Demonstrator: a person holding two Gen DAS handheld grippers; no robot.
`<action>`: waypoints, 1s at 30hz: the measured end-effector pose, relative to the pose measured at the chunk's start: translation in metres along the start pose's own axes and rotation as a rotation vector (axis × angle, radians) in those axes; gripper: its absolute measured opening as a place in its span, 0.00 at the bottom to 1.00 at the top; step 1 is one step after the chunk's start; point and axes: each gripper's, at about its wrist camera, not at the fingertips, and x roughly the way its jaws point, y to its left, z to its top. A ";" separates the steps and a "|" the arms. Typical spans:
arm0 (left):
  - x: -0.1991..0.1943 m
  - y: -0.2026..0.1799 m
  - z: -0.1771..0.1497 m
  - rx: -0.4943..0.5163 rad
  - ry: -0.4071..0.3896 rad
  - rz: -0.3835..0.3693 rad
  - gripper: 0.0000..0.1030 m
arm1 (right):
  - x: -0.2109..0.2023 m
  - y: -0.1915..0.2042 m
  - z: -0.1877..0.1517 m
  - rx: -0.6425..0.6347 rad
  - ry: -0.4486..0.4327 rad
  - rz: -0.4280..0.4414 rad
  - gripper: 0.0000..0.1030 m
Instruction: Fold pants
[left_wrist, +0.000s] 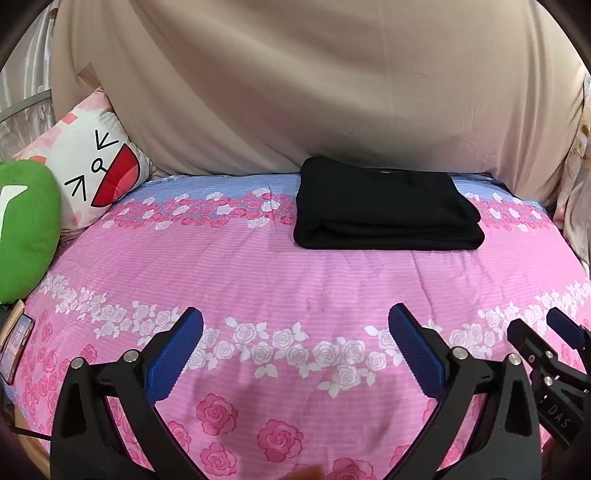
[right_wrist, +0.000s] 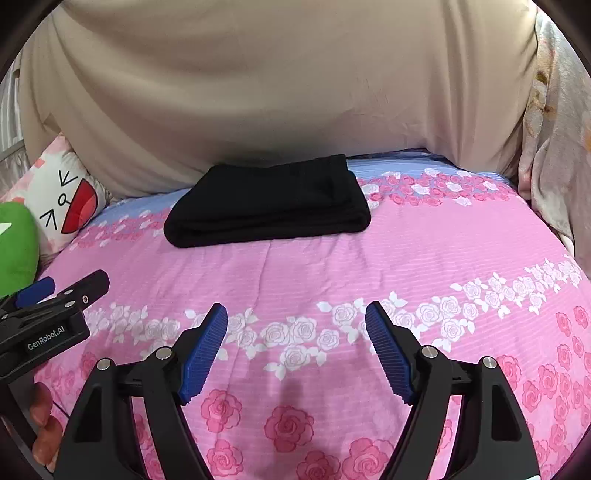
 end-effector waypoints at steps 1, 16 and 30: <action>0.000 0.001 -0.001 0.003 -0.001 -0.005 0.96 | 0.000 0.001 -0.001 -0.001 0.003 -0.001 0.73; 0.005 0.006 -0.001 -0.013 0.028 -0.021 0.96 | 0.000 0.008 -0.003 -0.017 0.011 -0.024 0.73; 0.008 -0.002 -0.005 0.006 0.053 -0.037 0.95 | 0.000 0.004 -0.005 -0.005 0.020 -0.034 0.73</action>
